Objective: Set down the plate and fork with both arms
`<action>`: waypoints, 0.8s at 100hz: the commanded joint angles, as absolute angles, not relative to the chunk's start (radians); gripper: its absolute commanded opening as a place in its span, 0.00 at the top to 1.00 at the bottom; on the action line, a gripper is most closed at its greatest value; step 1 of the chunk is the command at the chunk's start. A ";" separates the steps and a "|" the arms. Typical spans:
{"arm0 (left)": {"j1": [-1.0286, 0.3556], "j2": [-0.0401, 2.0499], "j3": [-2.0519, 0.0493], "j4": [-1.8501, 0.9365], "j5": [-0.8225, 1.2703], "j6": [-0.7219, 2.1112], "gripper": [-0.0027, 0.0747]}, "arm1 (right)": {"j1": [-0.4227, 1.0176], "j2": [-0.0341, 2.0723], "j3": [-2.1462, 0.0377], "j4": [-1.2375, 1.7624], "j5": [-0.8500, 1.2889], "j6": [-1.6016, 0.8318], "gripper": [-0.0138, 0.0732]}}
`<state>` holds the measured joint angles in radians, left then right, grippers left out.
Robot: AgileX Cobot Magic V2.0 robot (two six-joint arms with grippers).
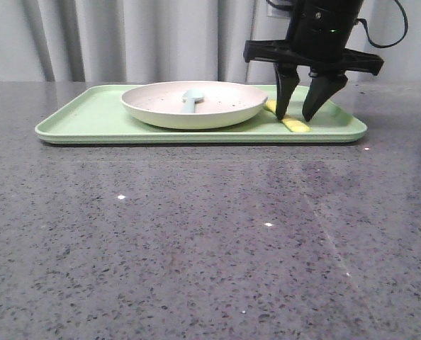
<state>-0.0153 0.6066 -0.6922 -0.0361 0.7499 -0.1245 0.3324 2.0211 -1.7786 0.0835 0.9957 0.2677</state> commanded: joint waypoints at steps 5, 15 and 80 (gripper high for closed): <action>-0.015 0.607 -0.717 -0.044 0.684 -0.136 0.36 | 0.329 1.922 -1.801 0.052 0.950 0.256 0.46; -0.015 0.607 -0.717 -0.044 0.684 -0.136 0.36 | 0.329 1.884 -1.801 0.016 0.949 0.256 0.46; -0.015 0.607 -0.717 -0.044 0.684 -0.136 0.36 | 0.329 1.434 -1.622 -0.302 0.942 0.256 0.46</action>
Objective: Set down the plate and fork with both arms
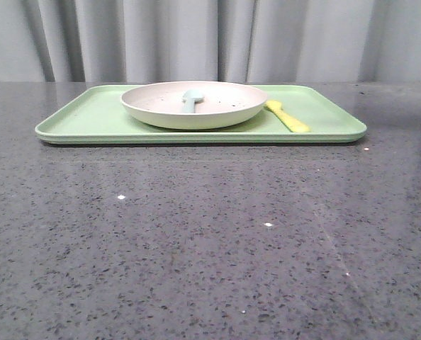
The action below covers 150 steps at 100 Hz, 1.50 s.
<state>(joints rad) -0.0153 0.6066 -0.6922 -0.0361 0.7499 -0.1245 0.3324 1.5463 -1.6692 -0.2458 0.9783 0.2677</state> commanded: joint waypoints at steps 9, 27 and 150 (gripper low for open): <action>-0.015 0.607 -0.717 -0.044 0.684 -0.136 0.36 | 0.329 1.346 -1.506 -0.308 0.913 0.256 0.46; -0.015 0.607 -0.717 -0.044 0.684 -0.136 0.36 | 0.329 1.178 -1.263 -0.308 0.820 0.289 0.46; -0.015 0.607 -0.717 -0.044 0.682 -0.136 0.42 | 0.328 0.611 -0.728 -0.413 0.765 0.369 0.64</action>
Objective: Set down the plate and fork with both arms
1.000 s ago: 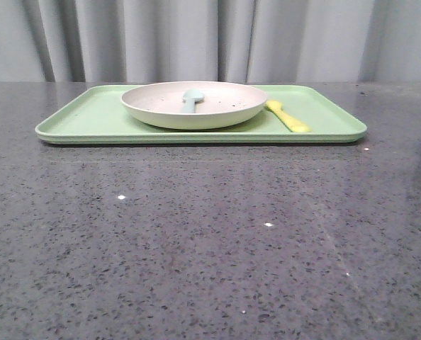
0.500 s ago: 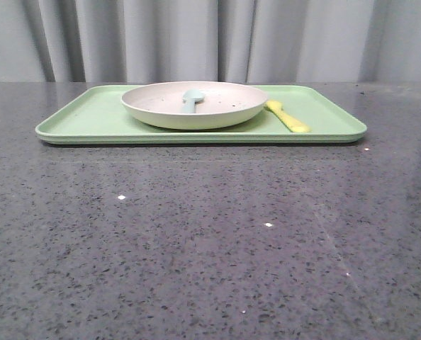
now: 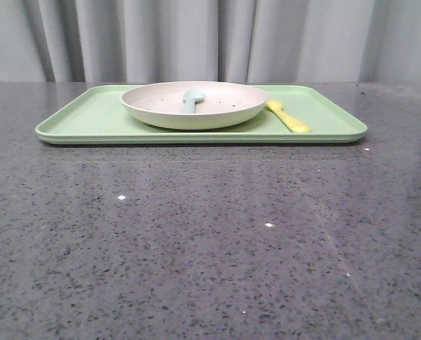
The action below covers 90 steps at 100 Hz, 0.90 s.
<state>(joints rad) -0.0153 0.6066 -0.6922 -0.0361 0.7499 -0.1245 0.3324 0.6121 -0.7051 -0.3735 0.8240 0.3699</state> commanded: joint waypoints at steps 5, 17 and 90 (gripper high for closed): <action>-0.015 0.607 -0.717 -0.044 0.682 -0.136 0.48 | 0.328 0.611 -0.728 -0.413 0.765 0.369 0.72; -0.015 0.607 -0.717 -0.044 0.682 -0.136 0.72 | 0.328 0.611 -0.728 -0.413 0.765 0.369 0.91; -0.015 0.607 -0.717 -0.044 0.681 -0.136 0.99 | 0.328 0.611 -0.728 -0.412 0.762 0.369 0.92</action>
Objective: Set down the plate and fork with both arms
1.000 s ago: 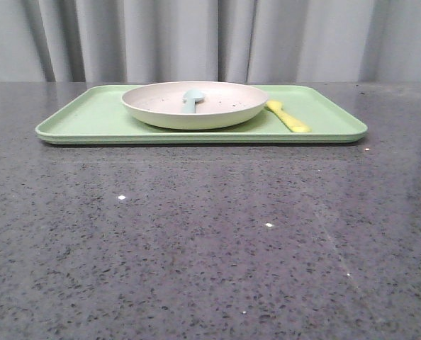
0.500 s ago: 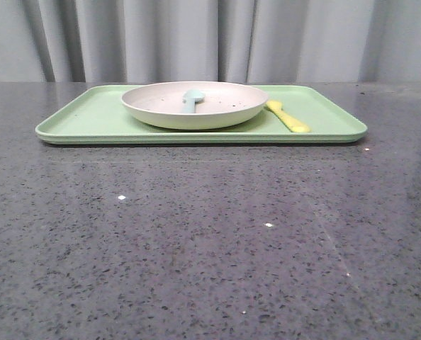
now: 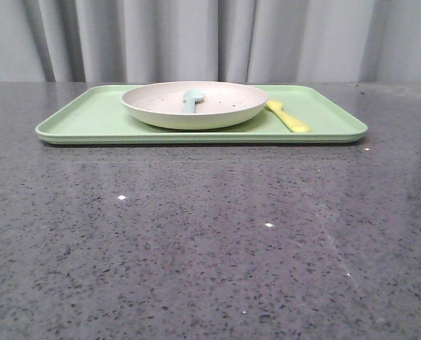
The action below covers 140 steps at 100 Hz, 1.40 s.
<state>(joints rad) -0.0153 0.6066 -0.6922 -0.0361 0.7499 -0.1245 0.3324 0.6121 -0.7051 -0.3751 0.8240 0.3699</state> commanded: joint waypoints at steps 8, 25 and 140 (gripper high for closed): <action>-0.015 0.607 -0.717 -0.044 0.681 -0.136 0.99 | 0.328 0.611 -0.728 -0.412 0.762 0.369 0.92; -0.015 0.607 -0.717 -0.044 0.681 -0.136 0.99 | 0.328 0.611 -0.728 -0.412 0.762 0.369 0.92; -0.015 -0.035 -0.013 0.056 0.070 -0.136 0.99 | 0.328 0.611 -0.728 -0.412 0.762 0.369 0.92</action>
